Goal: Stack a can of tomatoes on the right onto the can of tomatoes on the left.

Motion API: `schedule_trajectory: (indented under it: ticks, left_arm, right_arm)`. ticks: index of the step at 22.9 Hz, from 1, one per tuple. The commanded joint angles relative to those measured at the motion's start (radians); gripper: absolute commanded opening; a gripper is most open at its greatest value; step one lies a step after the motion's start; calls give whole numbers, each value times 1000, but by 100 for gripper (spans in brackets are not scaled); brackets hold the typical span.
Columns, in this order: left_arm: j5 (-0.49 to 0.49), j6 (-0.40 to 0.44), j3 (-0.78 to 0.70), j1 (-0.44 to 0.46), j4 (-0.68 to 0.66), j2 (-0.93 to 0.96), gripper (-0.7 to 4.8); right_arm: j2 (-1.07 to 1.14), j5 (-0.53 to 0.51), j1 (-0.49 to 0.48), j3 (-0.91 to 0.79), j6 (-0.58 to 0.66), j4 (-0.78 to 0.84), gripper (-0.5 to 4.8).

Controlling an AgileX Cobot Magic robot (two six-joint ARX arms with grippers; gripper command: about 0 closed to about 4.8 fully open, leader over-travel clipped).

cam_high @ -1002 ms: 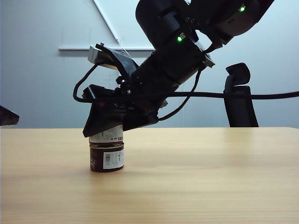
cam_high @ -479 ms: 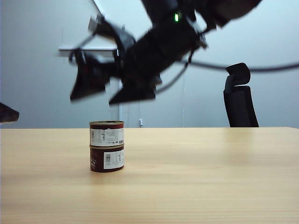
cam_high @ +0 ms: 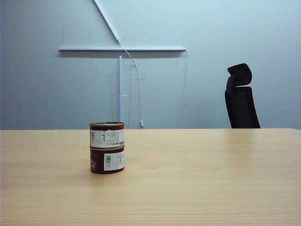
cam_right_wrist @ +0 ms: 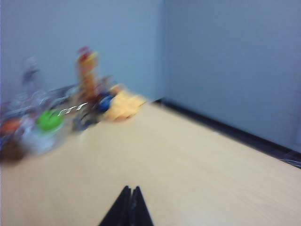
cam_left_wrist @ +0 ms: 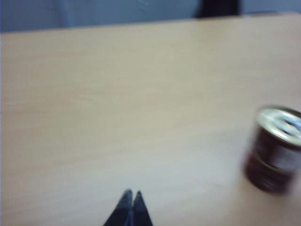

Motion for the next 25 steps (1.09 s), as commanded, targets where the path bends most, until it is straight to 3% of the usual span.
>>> schedule_trajectory:
  ticks: [1, 3, 7, 9, 15, 18, 25]
  left_arm:
    - [0, 0, 4, 75, 10, -38, -4]
    - [0, 0, 4, 140, 10, -63, -4]
    - [0, 0, 4, 242, 9, -77, -4]
    - [0, 0, 4, 275, 8, -82, -4]
    - [0, 0, 3, 279, 5, -87, -4]
    - [0, 0, 4, 280, 5, -87, -4]
    - [0, 0, 4, 280, 5, -87, -4]
  right_arm:
    - [-93, 174, 0, 5, -10, -97, -9]
    - [-170, 247, -13, 5, -56, -185, -9]
    - [-266, 274, -65, -6, -75, -335, -9]
    - [-306, 275, -93, -54, -69, -332, -9]
    - [-375, 287, -122, -159, -32, -305, -9]
    - [-375, 364, -122, -160, -33, -305, -9]
    - [-373, 356, -122, -159, -33, -305, -8]
